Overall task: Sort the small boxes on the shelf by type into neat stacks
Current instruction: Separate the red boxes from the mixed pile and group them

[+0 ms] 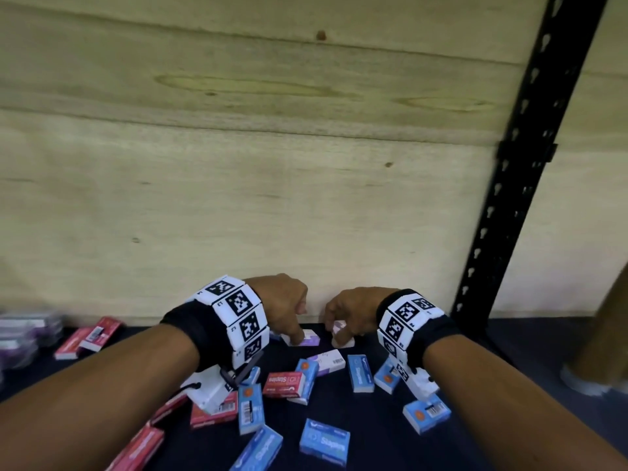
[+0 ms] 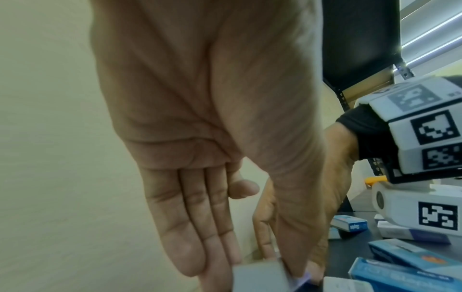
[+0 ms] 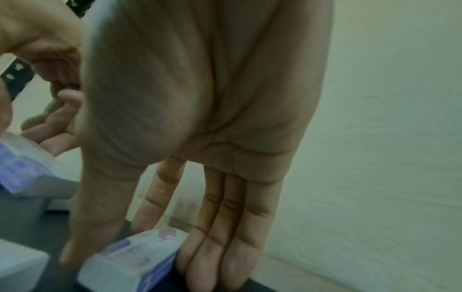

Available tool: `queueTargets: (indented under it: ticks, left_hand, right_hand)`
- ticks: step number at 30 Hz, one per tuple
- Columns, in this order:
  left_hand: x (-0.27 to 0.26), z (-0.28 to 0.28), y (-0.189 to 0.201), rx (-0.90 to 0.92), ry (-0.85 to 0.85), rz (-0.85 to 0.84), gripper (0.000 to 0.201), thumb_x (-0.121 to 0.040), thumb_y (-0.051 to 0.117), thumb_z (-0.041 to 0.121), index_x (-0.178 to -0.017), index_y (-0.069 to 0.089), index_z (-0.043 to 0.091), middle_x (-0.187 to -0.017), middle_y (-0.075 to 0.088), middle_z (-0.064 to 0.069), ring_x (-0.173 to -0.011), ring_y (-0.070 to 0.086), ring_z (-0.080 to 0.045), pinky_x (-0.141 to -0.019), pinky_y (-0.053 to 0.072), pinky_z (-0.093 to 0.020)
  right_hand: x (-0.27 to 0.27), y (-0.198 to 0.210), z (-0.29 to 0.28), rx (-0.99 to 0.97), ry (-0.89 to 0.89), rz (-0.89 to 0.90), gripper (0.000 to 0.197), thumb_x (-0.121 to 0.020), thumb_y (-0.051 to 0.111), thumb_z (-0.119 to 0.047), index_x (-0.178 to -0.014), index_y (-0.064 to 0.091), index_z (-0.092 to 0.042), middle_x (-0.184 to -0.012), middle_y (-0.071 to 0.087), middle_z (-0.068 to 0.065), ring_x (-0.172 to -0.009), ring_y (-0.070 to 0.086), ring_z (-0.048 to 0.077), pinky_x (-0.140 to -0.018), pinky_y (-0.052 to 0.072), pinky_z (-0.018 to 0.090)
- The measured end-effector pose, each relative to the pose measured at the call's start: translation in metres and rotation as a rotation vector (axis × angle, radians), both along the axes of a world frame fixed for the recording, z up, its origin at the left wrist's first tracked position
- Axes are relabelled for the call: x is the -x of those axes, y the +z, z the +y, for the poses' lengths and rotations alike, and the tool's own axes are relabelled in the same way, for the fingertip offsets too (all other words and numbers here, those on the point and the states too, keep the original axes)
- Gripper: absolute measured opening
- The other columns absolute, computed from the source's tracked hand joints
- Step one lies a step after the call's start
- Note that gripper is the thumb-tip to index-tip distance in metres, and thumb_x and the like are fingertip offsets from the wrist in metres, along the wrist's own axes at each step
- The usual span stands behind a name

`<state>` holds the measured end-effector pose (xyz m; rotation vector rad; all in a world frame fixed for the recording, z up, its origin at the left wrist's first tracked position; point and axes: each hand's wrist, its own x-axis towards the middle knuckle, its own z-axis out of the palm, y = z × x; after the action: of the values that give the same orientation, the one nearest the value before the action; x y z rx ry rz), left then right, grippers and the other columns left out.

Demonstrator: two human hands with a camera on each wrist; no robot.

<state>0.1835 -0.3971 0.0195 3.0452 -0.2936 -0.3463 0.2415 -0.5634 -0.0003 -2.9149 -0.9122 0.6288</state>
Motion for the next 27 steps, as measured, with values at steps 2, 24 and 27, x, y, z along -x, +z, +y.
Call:
queueTargets:
  ticks: [2,24,27]
  left_hand:
    - [0.004,0.000,0.002,-0.001,-0.007,-0.008,0.039,-0.075,0.080,0.036,-0.095,0.049,0.023,-0.095,0.056,0.005,-0.084,0.054,-0.016,-0.065,0.042,-0.026]
    - [0.072,-0.161,-0.021,0.176,-0.422,-0.065,0.033,-0.074,0.078,0.030,-0.087,0.049,0.023,-0.095,0.065,0.001,-0.082,0.055,-0.016,-0.068,0.045,-0.027]
    - [0.076,-0.174,-0.030,0.191,-0.431,-0.023,0.034,-0.074,0.079,0.031,-0.087,0.048,0.024,-0.098,0.068,0.000,-0.085,0.061,-0.017,-0.078,0.054,-0.033]
  right_hand:
    - [0.002,0.001,-0.002,0.000,0.006,-0.003,0.037,-0.084,0.075,-0.021,-0.119,0.065,-0.019,-0.101,0.058,-0.012,-0.096,0.051,0.013,-0.074,0.041,0.025]
    - [0.063,0.026,-0.186,0.234,-0.387,0.041,0.034,-0.078,0.073,-0.004,-0.112,0.072,-0.008,-0.087,0.067,0.001,-0.063,0.056,0.005,-0.046,0.042,0.011]
    - [0.078,0.019,-0.194,0.276,-0.430,-0.021,0.031,-0.086,0.070,-0.012,-0.117,0.070,-0.007,-0.089,0.070,0.001,-0.064,0.057,0.005,-0.058,0.050,0.017]
